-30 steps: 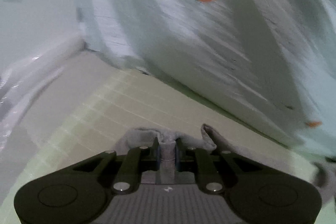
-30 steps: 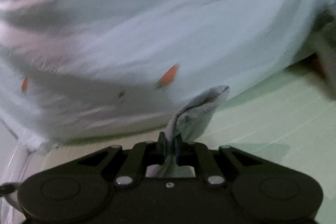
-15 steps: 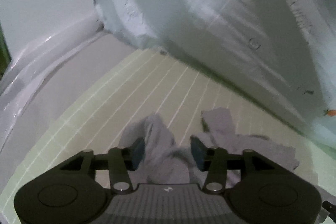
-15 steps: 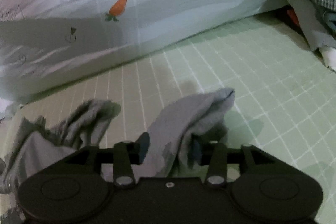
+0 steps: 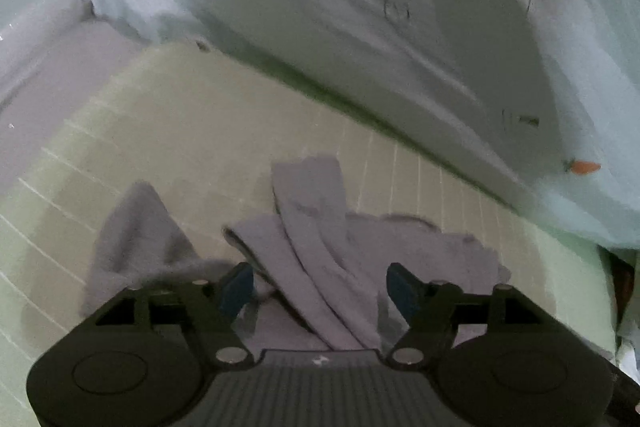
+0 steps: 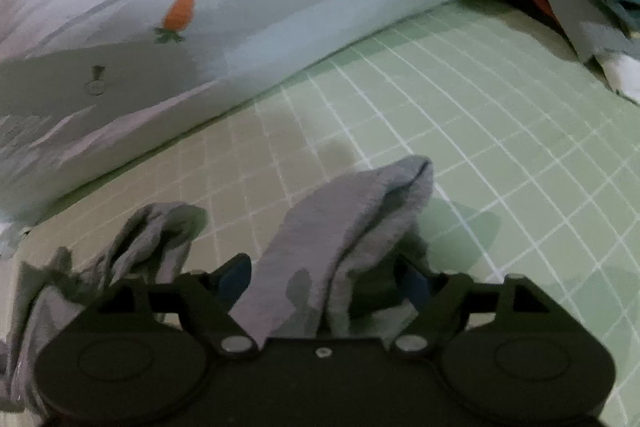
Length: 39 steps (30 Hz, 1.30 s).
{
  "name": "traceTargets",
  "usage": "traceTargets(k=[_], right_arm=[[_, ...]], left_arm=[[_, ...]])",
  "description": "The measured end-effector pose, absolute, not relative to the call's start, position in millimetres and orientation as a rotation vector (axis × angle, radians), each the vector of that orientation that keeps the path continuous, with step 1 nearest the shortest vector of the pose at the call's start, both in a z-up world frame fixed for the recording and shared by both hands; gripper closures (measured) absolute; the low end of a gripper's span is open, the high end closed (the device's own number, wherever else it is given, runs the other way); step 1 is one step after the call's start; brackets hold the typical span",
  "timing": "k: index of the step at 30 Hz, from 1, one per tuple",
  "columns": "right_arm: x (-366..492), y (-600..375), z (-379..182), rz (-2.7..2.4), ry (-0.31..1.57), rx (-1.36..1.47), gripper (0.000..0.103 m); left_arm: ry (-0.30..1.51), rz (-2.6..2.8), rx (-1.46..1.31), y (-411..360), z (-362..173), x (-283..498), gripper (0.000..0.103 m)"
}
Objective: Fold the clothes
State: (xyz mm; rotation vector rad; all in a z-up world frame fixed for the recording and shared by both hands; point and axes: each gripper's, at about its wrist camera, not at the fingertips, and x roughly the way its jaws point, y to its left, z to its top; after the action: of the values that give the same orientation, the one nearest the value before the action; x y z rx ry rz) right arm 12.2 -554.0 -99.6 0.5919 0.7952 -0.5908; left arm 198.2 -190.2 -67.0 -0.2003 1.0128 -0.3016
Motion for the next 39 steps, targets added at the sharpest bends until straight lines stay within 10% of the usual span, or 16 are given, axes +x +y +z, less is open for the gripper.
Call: traceTargets(k=[7, 9, 11, 15, 27, 30, 34, 39], right_arm=[[16.2, -560.1, -113.6, -0.662, 0.854, 0.603, 0.021], [16.9, -561.0, -117.3, -0.665, 0.873, 0.607, 0.021], [17.0, -562.9, -120.2, -0.640, 0.879, 0.633, 0.028], [19.8, -569.4, -117.8, -0.590, 0.839, 0.655, 0.098], [38.1, -663.9, 7.2, -0.916, 0.352, 0.397, 0.097], [45.7, -672.6, 1.2, -0.917, 0.441, 0.439, 0.055], [35.2, -640.8, -31.0, -0.778, 0.555, 0.444, 0.025], [17.5, -586.3, -80.0, -0.601, 0.717, 0.467, 0.024]], left_arm=[[1.099, -0.271, -0.254, -191.7, -96.0, 215.2, 0.031], [1.115, -0.266, -0.294, -189.0, -103.8, 221.3, 0.048], [1.136, -0.262, -0.343, -183.9, -109.7, 227.6, 0.096], [1.071, -0.237, -0.360, -178.1, -99.4, 237.5, 0.098], [0.689, -0.020, -0.435, -106.2, 5.4, 278.0, 0.097], [0.783, -0.025, -0.425, -105.1, -20.0, 265.1, 0.088], [0.870, -0.046, -0.399, -105.7, -49.7, 230.3, 0.051], [0.923, -0.045, -0.355, -112.1, -71.6, 179.9, 0.033]])
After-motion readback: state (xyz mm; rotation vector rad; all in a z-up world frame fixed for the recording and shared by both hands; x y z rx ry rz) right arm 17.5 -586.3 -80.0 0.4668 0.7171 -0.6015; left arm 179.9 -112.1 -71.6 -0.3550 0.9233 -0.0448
